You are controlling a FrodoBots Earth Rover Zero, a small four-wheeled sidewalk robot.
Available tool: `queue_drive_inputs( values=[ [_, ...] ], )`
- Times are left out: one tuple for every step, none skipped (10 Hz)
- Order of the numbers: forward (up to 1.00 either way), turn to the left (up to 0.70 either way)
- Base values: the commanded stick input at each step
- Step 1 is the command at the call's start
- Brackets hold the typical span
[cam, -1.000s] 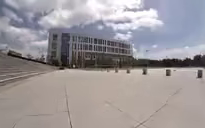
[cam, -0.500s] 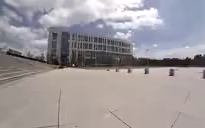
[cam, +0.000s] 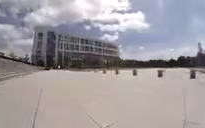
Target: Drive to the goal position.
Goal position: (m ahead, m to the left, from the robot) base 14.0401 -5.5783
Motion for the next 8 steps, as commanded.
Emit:
queue_drive_inputs(
  values=[
    [0.7,-0.35],
    [0.7,-0.35],
    [0.7,-0.35],
    [0.7,-0.35],
    [0.7,-0.35],
    [0.7,-0.35],
    [0.7,-0.35],
    [0.7,-0.06]
  ],
)
